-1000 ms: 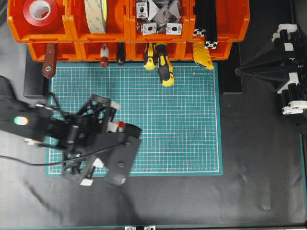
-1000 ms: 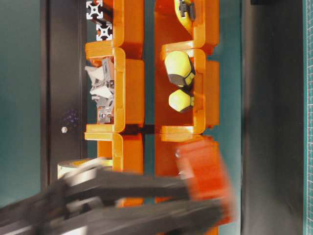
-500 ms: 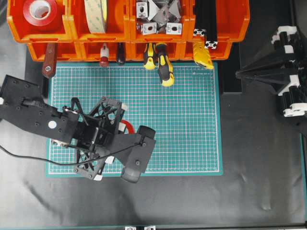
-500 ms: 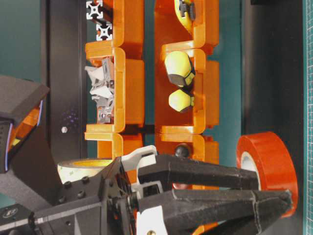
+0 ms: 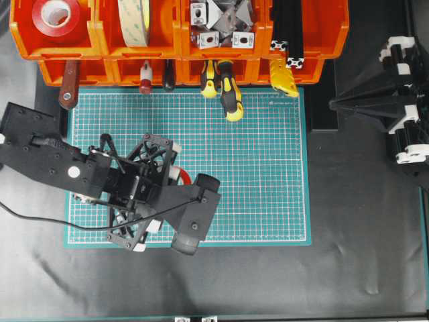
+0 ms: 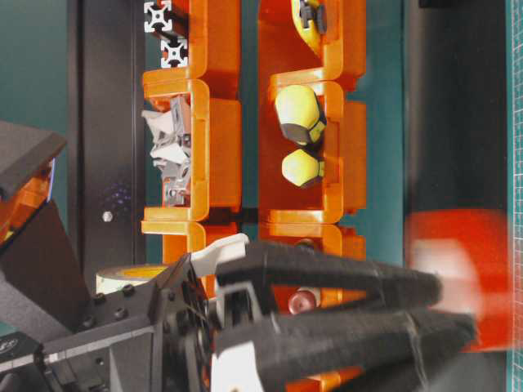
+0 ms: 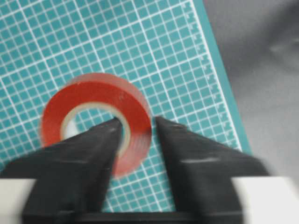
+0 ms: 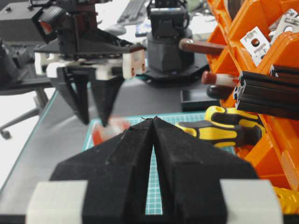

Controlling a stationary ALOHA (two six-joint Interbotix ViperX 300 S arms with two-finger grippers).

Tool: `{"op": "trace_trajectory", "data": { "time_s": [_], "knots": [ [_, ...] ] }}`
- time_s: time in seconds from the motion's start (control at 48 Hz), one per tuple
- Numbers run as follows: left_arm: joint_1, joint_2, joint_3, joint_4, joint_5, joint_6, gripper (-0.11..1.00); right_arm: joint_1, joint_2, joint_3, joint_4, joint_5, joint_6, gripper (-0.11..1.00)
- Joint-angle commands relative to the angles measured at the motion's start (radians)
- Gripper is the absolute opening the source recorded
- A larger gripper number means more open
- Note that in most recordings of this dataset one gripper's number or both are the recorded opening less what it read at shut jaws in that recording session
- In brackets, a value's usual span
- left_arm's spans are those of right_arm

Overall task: Pick vinyl tape from container rack with left arm.
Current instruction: 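Lift the red tape out of the bin and carry it over the mat, then open the left gripper to drop the red tape onto the mat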

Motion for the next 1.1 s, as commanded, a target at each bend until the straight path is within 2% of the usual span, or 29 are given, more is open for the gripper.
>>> {"op": "trace_trajectory", "data": {
  "time_s": [0.0,0.104,0.188,0.479,0.646,1.084],
  "knots": [
    [0.002,-0.020,-0.028,0.002,-0.006,0.006,0.54,0.003,0.005,-0.020,0.000,-0.014,0.000,0.01],
    [0.003,-0.021,-0.031,0.002,-0.002,0.020,0.81,0.002,0.005,-0.020,0.000,-0.012,0.000,0.01],
    [0.003,-0.023,-0.031,0.003,0.003,0.023,0.91,0.003,0.005,-0.020,-0.002,-0.012,0.000,0.01],
    [0.008,-0.032,-0.031,0.002,0.009,0.020,0.89,0.003,0.005,-0.020,-0.002,-0.012,0.000,0.01],
    [0.011,-0.083,-0.005,0.003,0.005,0.011,0.89,0.003,0.005,-0.020,-0.002,-0.012,0.000,0.01],
    [0.000,-0.469,0.189,0.002,-0.066,-0.002,0.88,0.003,-0.003,-0.021,0.000,-0.012,0.000,0.01]
  ]
}}
